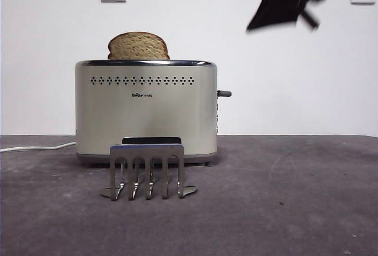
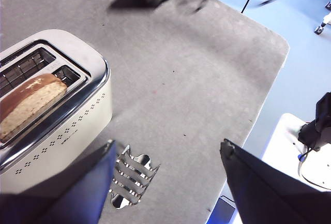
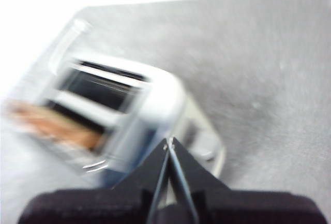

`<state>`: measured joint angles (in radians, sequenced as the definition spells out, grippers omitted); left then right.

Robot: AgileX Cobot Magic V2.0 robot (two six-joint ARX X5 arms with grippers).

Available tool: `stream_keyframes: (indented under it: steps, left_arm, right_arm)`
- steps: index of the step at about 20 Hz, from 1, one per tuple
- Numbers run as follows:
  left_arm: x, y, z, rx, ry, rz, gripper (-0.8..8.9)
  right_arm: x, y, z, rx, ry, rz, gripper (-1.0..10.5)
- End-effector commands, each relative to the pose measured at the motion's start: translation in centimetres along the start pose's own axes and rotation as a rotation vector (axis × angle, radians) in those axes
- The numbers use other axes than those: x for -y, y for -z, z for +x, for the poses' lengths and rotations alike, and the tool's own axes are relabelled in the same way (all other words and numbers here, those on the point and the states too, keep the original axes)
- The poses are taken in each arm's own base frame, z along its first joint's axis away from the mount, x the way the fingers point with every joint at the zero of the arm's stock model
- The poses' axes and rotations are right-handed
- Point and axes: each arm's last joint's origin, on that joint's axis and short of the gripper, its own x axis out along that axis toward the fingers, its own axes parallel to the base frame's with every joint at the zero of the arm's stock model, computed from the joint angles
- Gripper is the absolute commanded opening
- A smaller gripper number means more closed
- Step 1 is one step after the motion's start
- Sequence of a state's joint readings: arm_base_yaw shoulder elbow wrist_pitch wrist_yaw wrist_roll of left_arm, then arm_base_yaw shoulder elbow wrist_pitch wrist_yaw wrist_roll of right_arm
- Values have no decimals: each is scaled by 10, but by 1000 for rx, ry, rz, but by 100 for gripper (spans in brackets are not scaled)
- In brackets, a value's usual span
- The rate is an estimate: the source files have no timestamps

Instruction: Pick up a slice of bread from the rack,put the bread on the toaster,press the button

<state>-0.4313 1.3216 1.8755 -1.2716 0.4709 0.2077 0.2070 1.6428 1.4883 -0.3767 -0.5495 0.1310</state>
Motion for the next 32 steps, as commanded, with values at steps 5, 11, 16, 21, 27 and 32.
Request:
stream_keyframes:
  steps: [5,11,16,21,27,32]
  left_arm:
    - [1,4,0,-32,9,-18,346]
    - [1,5,0,-48,12,-27,345]
    - [2,8,0,-76,18,-41,324]
    - [2,9,0,-83,20,-44,-9]
    - [2,9,0,-83,19,-45,-8]
    - [2,9,0,-81,19,-44,-3]
  right_arm:
    - [-70,15,-109,-123,-60,-70,-12]
    - [-101,42,-162,-237,-93,-120,-12]
    - [-112,54,-184,-262,-99,-145,-11]
    - [-116,57,-192,-249,-98,-156,-10]
    - [-116,57,-192,-248,-95,-148,1]
    - [-116,57,-192,-248,-94,-149,1]
